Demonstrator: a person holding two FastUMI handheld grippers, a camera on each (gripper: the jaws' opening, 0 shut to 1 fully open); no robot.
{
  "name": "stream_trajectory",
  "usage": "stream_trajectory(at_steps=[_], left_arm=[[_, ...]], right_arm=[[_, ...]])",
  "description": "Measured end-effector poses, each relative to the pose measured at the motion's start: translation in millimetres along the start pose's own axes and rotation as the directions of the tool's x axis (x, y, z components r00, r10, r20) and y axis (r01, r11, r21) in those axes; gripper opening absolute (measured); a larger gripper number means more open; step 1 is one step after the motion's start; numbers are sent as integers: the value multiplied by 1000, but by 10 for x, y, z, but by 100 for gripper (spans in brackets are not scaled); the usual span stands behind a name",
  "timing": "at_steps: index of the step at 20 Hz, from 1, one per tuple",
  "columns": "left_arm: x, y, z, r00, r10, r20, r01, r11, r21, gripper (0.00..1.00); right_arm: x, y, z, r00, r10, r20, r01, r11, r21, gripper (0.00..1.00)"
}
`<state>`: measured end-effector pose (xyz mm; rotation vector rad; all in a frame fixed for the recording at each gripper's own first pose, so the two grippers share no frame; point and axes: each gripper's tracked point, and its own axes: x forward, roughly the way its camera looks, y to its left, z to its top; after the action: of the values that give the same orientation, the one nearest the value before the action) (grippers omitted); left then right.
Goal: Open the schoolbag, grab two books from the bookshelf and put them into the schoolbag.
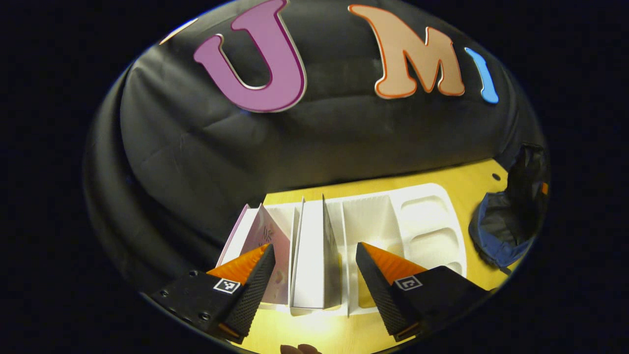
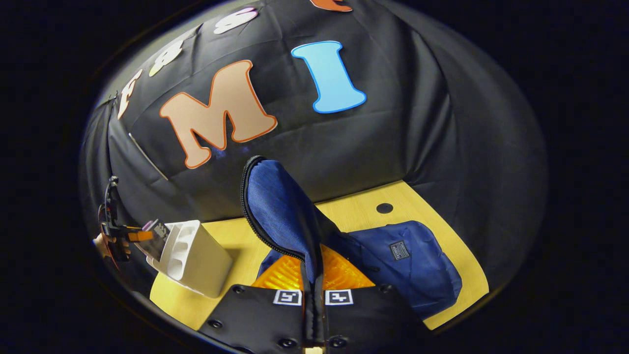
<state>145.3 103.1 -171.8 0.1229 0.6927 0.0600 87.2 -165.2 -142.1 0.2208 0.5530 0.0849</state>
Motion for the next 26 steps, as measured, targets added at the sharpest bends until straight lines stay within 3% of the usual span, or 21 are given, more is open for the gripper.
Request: stream_trajectory(at_steps=[3,6,14,16,18,19,20,22,26], left_arm=[[86,-15,-122,996,-14,-91,16,999,29,96],[160,-36,-180,987,-38,-156,38,999,-2,95],[188,-49,-334,961,-62,-270,61,998,-15,89],[214,-94,-426,950,-83,-300,78,997,-28,82],[200,-80,-508,935,-82,-345,77,997,-27,63],[201,-105,-531,926,-94,-366,88,996,-33,46],[214,-130,-579,917,-113,-382,106,994,-39,53],[199,-176,-597,908,-131,-398,125,991,-42,44],[184,-190,-608,900,-132,-415,128,991,-39,42]], right_arm=[[-21,-12,18,1000,-1,13,1,1000,29,4],[-31,-24,28,1000,0,21,-1,998,58,4],[-33,-39,41,999,-13,44,8,995,104,3],[-29,-43,43,999,-17,47,12,993,114,4],[-17,-46,48,998,-24,50,18,993,121,4],[-17,-52,41,998,-28,52,21,992,121,4],[-15,-51,50,998,-28,52,22,993,119,5],[-11,-55,39,998,-31,51,25,993,114,4],[-16,-54,46,998,-34,53,27,993,118,4]])
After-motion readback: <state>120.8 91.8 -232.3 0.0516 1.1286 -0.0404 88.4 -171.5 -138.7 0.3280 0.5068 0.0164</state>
